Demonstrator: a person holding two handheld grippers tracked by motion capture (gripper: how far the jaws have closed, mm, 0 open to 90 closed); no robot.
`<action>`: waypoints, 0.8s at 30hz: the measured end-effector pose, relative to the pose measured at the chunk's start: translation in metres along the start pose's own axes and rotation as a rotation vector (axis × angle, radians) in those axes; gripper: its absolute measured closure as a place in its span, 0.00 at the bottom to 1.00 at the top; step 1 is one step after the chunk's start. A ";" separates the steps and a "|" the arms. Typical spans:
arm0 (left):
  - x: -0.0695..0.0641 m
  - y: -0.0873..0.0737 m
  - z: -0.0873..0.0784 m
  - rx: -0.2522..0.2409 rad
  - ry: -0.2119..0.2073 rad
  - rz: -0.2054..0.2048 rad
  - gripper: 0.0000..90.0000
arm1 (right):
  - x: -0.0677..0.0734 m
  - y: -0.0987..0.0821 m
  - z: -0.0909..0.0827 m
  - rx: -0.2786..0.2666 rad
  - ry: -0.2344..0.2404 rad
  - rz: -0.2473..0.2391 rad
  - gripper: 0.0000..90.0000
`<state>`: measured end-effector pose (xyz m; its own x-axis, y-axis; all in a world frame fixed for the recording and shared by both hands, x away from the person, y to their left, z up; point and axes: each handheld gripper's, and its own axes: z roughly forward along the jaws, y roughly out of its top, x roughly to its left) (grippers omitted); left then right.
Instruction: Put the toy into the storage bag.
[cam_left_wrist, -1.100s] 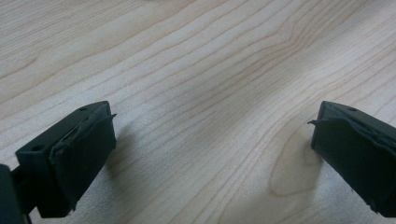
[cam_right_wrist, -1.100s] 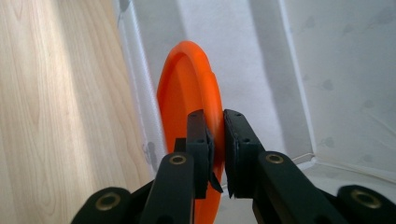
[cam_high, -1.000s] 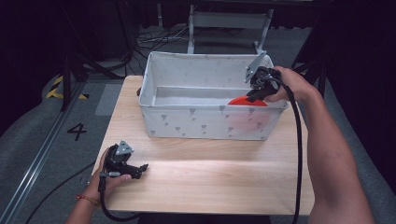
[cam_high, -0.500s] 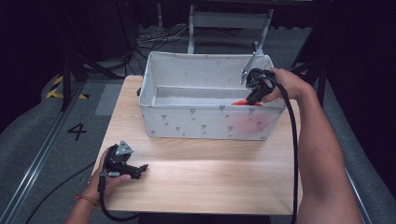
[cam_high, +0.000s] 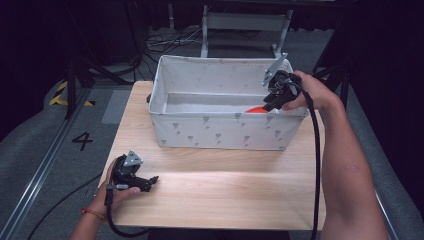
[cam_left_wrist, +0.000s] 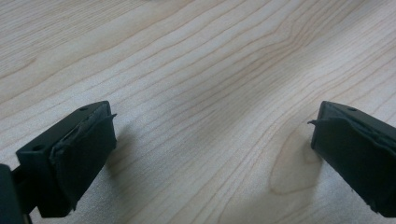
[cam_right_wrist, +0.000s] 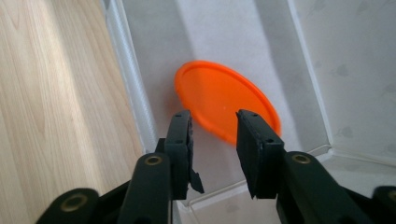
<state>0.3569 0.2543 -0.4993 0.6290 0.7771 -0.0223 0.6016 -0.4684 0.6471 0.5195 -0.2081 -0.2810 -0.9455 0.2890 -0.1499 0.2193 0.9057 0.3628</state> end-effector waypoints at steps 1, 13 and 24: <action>0.000 0.000 0.000 0.000 0.001 0.001 0.00 | 0.001 -0.003 -0.003 -0.036 -0.012 0.006 0.69; 0.000 0.000 0.000 0.000 0.001 0.001 0.00 | 0.008 -0.014 -0.023 -0.188 -0.145 0.094 0.35; 0.000 0.000 0.000 0.001 0.000 0.000 0.00 | 0.019 -0.022 -0.037 -0.285 -0.252 0.165 0.25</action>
<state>0.3567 0.2543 -0.4993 0.6289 0.7772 -0.0228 0.6025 -0.4686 0.6460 0.4880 -0.2346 -0.2574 -0.8071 0.5222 -0.2755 0.2543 0.7286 0.6359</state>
